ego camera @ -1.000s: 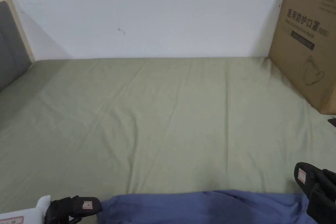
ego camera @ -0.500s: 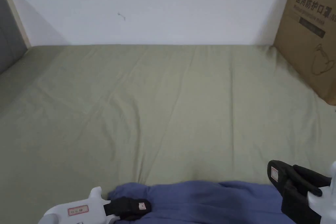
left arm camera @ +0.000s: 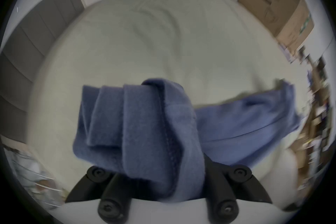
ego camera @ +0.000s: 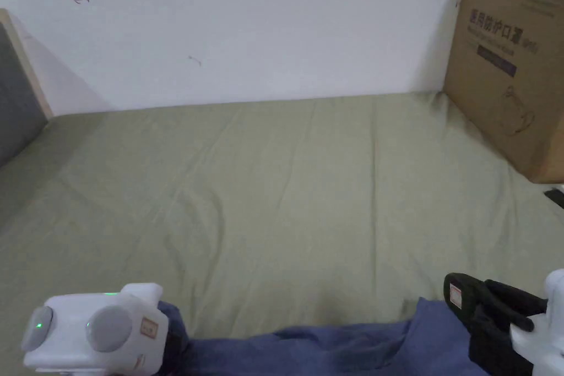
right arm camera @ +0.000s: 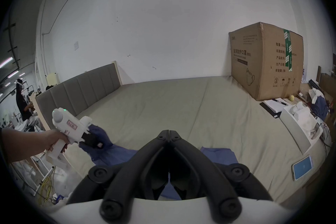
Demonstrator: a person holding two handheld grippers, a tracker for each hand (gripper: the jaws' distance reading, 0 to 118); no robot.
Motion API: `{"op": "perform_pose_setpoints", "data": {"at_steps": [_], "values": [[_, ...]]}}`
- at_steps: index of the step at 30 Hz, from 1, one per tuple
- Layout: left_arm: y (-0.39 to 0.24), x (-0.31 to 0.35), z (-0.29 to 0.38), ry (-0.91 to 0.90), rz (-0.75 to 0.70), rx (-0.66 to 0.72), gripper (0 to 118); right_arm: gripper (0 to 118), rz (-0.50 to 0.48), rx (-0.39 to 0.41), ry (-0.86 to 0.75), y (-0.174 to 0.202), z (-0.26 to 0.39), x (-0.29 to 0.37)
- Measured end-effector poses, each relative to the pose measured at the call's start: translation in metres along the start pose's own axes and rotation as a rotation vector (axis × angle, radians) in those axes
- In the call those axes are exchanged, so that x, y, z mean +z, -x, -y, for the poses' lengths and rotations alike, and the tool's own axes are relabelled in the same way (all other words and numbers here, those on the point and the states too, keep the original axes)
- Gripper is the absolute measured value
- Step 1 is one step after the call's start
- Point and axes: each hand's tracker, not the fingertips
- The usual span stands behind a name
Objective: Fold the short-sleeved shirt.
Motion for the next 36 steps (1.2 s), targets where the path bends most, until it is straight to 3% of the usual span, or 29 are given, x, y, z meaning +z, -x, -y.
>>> {"op": "perform_pose_setpoints", "data": {"at_steps": [3, 4, 6, 7, 8, 12, 15, 16, 17, 18, 21, 22, 23, 29, 33, 36], "values": [[-0.057, -0.018, 0.004, 0.062, 0.367, 0.133, 5, 0, 0.007, 0.006, -0.002, -0.004, 0.003, 0.012], [-0.067, -0.038, -0.002, 0.095, 0.477, 0.159, 26, 0, 0.015, 0.014, -0.005, -0.005, 0.004, 0.016], [-0.098, -0.059, -0.002, 0.167, 0.646, 0.188, 93, 0, 0.021, 0.021, -0.003, -0.008, 0.004, 0.022], [-0.11, -0.067, -0.004, 0.199, 0.695, 0.173, 114, 0, 0.02, 0.022, -0.001, -0.01, 0.005, 0.025], [-0.137, -0.06, 0.004, 0.2, 0.699, 0.143, 115, 0, 0.019, 0.023, 0.002, -0.011, 0.005, 0.027], [-0.136, -0.029, -0.011, 0.043, 0.536, 0.011, 115, 0, 0.021, 0.049, -0.01, -0.013, 0.008, 0.032], [-0.106, -0.005, -0.004, -0.054, 0.492, 0.066, 112, 0, -0.01, 0.061, -0.048, -0.011, 0.012, 0.035], [-0.096, 0.005, -0.005, -0.065, 0.474, 0.063, 106, 0, -0.017, 0.056, -0.051, -0.009, 0.012, 0.035], [-0.087, 0.011, -0.001, -0.086, 0.431, 0.066, 94, 0, -0.023, 0.05, -0.053, -0.009, 0.013, 0.034], [-0.08, 0.015, 0.004, -0.102, 0.379, 0.056, 74, 0, -0.033, 0.04, -0.05, -0.008, 0.013, 0.033], [-0.085, 0.006, 0.017, -0.059, 0.335, -0.018, 46, 0, -0.048, 0.022, -0.035, -0.006, 0.016, 0.028], [-0.092, -0.001, 0.022, -0.038, 0.326, -0.053, 10, 0, -0.05, 0.021, -0.029, -0.006, 0.017, 0.027], [-0.101, -0.011, 0.027, -0.014, 0.337, -0.081, 0, 0, -0.05, 0.022, -0.024, -0.006, 0.017, 0.026], [-0.17, -0.068, 0.042, 0.111, 0.447, -0.13, 0, 0, -0.035, 0.056, -0.023, -0.007, 0.018, 0.036], [-0.203, -0.108, 0.047, 0.2, 0.448, -0.122, 0, 0, -0.022, 0.096, -0.011, -0.005, 0.019, 0.037], [-0.226, -0.111, 0.055, 0.245, 0.847, 0.082, 0, 0, -0.028, 0.072, -0.011, -0.004, 0.019, 0.039]]}}
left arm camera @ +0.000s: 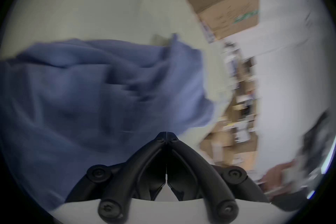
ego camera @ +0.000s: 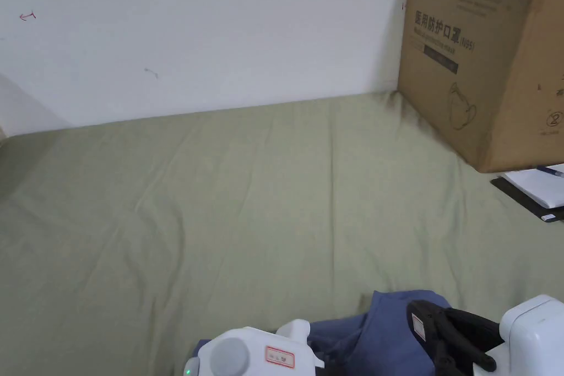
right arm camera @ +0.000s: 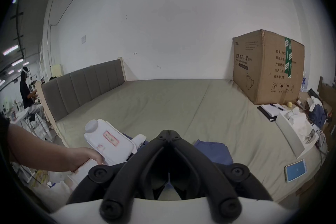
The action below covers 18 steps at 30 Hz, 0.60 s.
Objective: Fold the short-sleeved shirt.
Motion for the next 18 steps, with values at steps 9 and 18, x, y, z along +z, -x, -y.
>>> {"op": "perform_pose_setpoints", "data": {"at_steps": [9, 18], "values": [[0.006, 0.158, -0.012, -0.272, -0.051, -0.113, 6, 0, -0.014, -0.071, -0.002, -0.004, -0.006, -0.005], [0.128, 0.233, 0.009, -0.315, 0.115, 0.115, 118, 0, -0.047, -0.046, 0.044, 0.01, -0.005, -0.023]]}}
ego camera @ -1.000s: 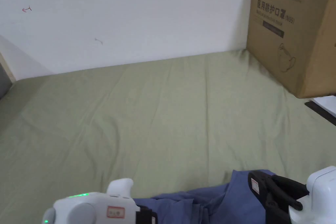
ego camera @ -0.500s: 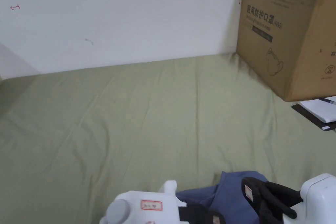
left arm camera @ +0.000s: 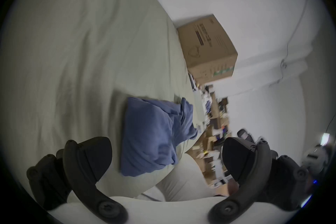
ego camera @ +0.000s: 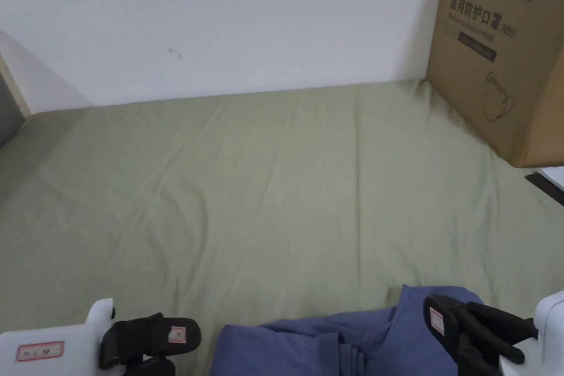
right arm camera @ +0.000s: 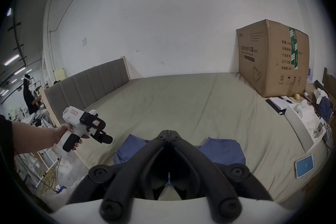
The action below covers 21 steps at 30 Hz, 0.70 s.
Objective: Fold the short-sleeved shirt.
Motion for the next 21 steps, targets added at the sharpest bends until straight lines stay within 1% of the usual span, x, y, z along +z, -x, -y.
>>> {"op": "perform_pose_setpoints", "data": {"at_steps": [2, 4, 6, 9, 12, 14, 15, 16, 17, 18, 19, 20, 21], "values": [[0.028, -0.004, 0.002, 0.003, 0.04, 0.109, 118, 0, -0.009, -0.005, 0.025, 0.002, 0.0, -0.006], [0.057, -0.026, 0.015, 0.062, 0.099, 0.24, 118, 0, -0.058, -0.069, 0.068, 0.002, -0.003, -0.011], [0.071, -0.052, 0.022, 0.134, 0.152, 0.289, 118, 0, -0.072, -0.091, 0.075, 0.002, -0.006, -0.014], [0.058, -0.101, 0.026, 0.154, 0.365, 0.236, 118, 0, -0.073, -0.096, 0.089, 0.003, -0.01, -0.019], [0.058, -0.14, 0.026, 0.195, 0.332, 0.24, 118, 0, -0.07, -0.095, 0.095, 0.003, -0.011, -0.023], [0.049, -0.15, 0.017, 0.182, 0.301, 0.155, 116, 0, -0.067, -0.105, 0.106, 0.0, -0.009, -0.025], [0.048, -0.152, 0.016, 0.169, 0.285, 0.12, 104, 0, -0.063, -0.115, 0.11, -0.001, -0.009, -0.025], [0.053, -0.148, 0.015, 0.148, 0.223, 0.105, 45, 0, -0.06, -0.127, 0.113, -0.003, -0.007, -0.024], [0.063, -0.142, 0.013, 0.119, 0.103, 0.093, 15, 0, -0.057, -0.138, 0.116, -0.005, -0.006, -0.023], [0.08, -0.129, 0.012, 0.125, -0.135, 0.074, 15, 0, -0.052, -0.148, 0.12, -0.008, -0.005, -0.022], [0.075, -0.137, 0.018, 0.123, 0.011, 0.111, 15, 0, -0.044, -0.156, 0.125, -0.01, -0.004, -0.021], [0.065, -0.136, 0.017, 0.099, 0.044, 0.102, 15, 0, -0.034, -0.162, 0.131, -0.011, -0.003, -0.02], [0.063, -0.136, 0.016, 0.133, -0.06, 0.041, 15, 0, -0.022, -0.169, 0.135, -0.013, -0.003, -0.019]]}}
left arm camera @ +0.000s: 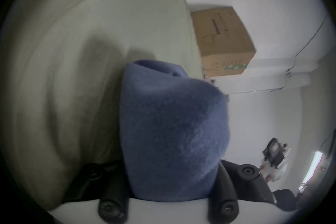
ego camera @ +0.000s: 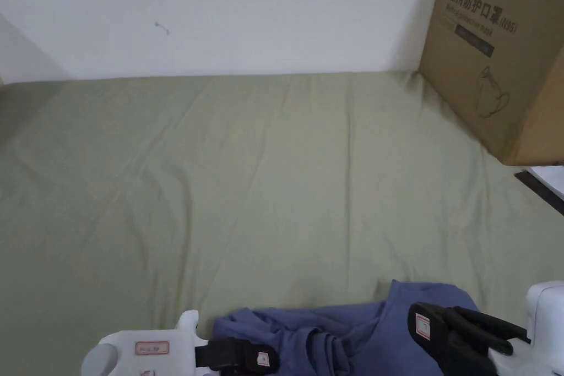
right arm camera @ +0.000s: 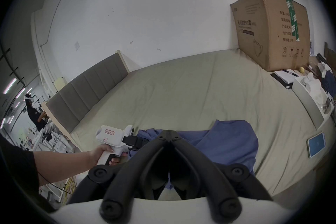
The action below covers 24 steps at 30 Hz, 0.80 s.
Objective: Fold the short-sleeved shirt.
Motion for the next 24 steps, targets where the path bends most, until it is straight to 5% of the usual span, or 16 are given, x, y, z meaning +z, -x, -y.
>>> {"op": "perform_pose_setpoints", "data": {"at_steps": [5, 13, 16, 21, 23, 24], "values": [[-0.06, 0.033, -0.012, 0.022, -0.305, -0.17, 15, 0, 0.014, -0.023, -0.013, -0.008, -0.002, 0.01], [-0.136, 0.145, -0.016, -0.165, -1.062, -0.318, 15, 0, -0.016, -0.061, -0.06, -0.023, 0.005, 0.026], [-0.155, 0.128, -0.011, -0.148, -1.036, -0.317, 15, 0, -0.016, -0.071, -0.067, -0.03, 0.01, 0.034], [-0.184, 0.043, -0.006, -0.073, -0.702, -0.161, 19, 0, 0.005, -0.1, -0.093, -0.046, 0.013, 0.053], [-0.192, 0.0, -0.004, -0.009, -0.587, -0.128, 48, 0, 0.022, -0.116, -0.098, -0.053, 0.014, 0.06], [-0.194, -0.023, -0.002, 0.024, -0.512, -0.116, 72, 0, 0.031, -0.124, -0.101, -0.057, 0.014, 0.062]]}}
